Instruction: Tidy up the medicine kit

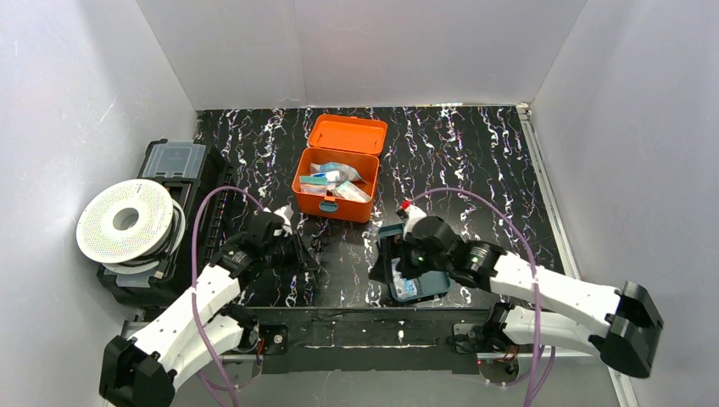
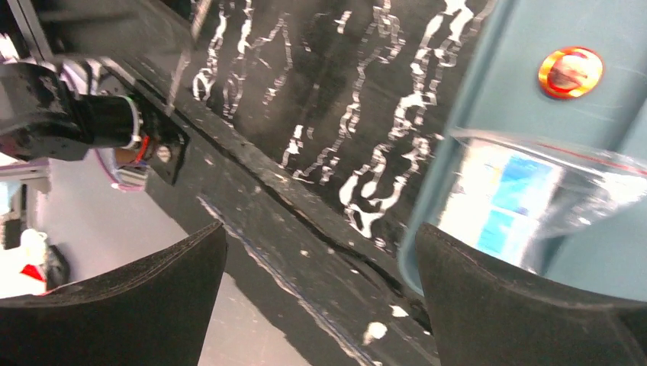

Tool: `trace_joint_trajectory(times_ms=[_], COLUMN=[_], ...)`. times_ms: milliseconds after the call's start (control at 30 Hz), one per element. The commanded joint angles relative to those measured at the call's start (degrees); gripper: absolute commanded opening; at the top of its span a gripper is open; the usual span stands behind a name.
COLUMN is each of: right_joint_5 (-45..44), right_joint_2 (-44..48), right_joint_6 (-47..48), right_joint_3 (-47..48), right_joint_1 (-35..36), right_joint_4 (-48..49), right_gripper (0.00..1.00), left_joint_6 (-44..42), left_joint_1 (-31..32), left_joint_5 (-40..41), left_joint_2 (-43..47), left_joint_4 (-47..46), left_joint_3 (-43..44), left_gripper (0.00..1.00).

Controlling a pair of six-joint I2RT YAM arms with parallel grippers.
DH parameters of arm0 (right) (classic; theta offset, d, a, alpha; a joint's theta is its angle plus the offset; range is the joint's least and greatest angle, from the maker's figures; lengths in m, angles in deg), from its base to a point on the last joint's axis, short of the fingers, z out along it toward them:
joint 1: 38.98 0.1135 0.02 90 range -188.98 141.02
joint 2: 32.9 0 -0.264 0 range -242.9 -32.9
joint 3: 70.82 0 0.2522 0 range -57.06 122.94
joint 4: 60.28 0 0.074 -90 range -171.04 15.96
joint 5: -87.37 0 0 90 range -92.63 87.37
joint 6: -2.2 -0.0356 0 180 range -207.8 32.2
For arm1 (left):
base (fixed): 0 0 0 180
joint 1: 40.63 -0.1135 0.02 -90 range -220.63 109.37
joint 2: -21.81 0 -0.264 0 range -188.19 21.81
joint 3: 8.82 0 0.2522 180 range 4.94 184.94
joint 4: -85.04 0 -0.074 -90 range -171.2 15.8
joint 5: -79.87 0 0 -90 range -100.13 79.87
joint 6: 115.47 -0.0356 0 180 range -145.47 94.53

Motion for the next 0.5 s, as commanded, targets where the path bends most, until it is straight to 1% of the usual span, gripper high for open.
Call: trace_joint_trajectory(times_ms=[0,267,467], right_joint_5=[-2.95,-7.14,-8.41], right_joint_2=[-5.99,-12.65,-16.07], right_joint_6=[-4.31,-8.78,-10.95], right_joint_3=[8.52,12.03,13.94], right_joint_1=[3.15,4.95,5.19], right_joint_4=[4.83,8.09,9.76], right_gripper=[0.98,0.98,0.93], left_joint_6=[1.29,2.84,3.82], left_joint_1=[4.04,6.45,8.40], left_joint_5=[-1.12,-0.88,-0.92], left_joint_2=[2.79,5.35,7.26], left_joint_4=[2.10,2.35,2.42], left_joint_3=[0.39,0.17,-0.11], left_gripper=[0.00,0.00,0.00])
